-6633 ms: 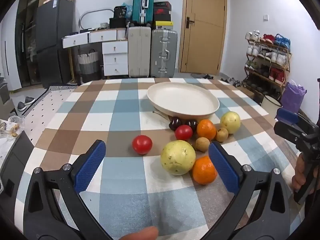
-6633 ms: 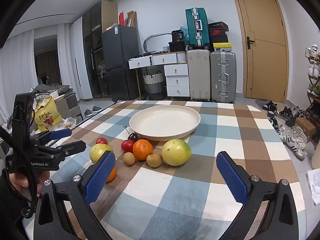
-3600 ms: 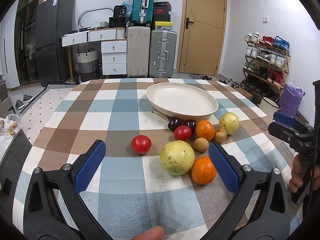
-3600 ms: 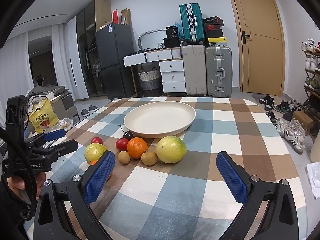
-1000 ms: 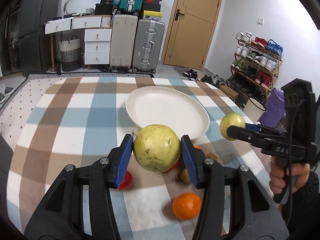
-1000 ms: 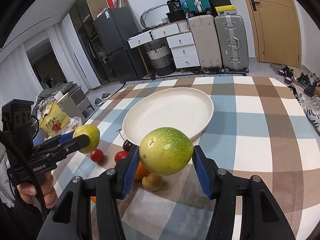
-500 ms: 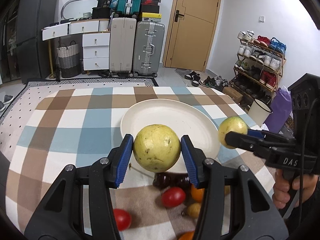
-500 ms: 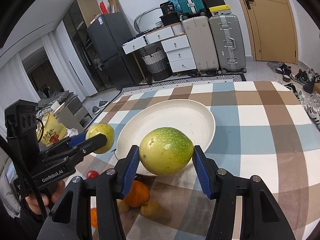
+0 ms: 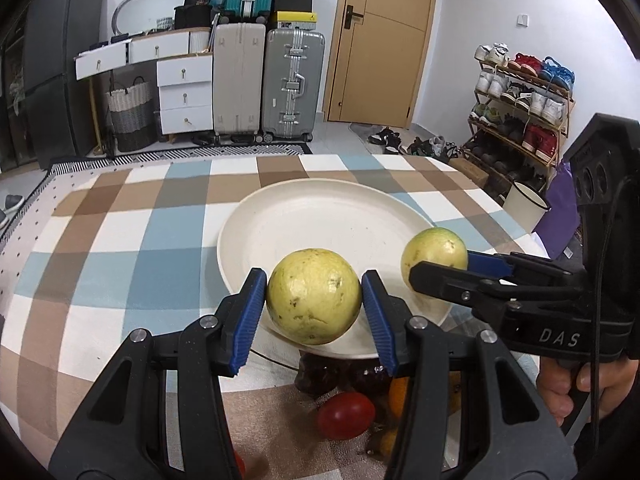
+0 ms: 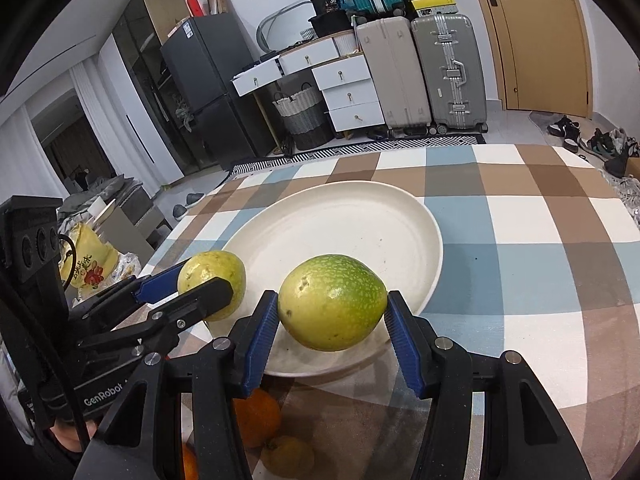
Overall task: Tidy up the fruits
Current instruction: 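Carry the pale fruit into the white plate with the left tool while the right places its fruit, then open both tools and withdraw them from the plate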
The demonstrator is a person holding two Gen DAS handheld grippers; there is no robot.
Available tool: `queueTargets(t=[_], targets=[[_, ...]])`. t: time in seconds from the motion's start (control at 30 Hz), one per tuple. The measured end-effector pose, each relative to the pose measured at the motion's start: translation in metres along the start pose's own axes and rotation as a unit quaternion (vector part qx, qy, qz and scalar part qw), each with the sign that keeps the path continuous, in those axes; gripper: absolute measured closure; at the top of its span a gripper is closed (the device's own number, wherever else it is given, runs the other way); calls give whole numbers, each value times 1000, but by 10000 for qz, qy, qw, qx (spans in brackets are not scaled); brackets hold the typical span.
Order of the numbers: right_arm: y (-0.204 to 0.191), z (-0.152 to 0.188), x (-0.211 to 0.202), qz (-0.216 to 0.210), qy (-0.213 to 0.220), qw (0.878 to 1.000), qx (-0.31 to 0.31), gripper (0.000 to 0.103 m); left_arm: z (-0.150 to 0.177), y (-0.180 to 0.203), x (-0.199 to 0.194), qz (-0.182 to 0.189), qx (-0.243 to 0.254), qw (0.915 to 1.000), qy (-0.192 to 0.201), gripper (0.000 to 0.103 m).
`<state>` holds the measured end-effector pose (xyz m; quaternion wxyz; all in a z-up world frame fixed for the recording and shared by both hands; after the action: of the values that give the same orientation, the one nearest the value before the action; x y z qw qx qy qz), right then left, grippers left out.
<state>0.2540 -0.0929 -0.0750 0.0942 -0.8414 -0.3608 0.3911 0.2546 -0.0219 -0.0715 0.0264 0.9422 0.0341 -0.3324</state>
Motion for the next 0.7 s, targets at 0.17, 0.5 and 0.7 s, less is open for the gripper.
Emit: queueTargets(t=[0.17,0.5,0.7], targets=[[-4,2,6,12,-84,9999,-131,48,2,3,7,-33,100,9999,-31,56],[-2,-8,-19,261,225,9990,-285,32,-2,-11,-12,-185,8,9997,126,29],[2,-2,-41,453,349,9976,-382,3,0,-36,-40,-445,-114,9986,249,12]])
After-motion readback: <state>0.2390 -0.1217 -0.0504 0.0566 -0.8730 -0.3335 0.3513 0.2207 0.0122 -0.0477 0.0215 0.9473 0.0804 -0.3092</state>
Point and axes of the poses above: each gripper's, at about its wrist camera, not at the fingertips, and x roughly the way its jaws point, y to its right, z to its underside, the point moved 9 cm from there along x, roughly the way its jaws point, and after that the axes turned 10 degrees about -z, right-handed, at the moved point
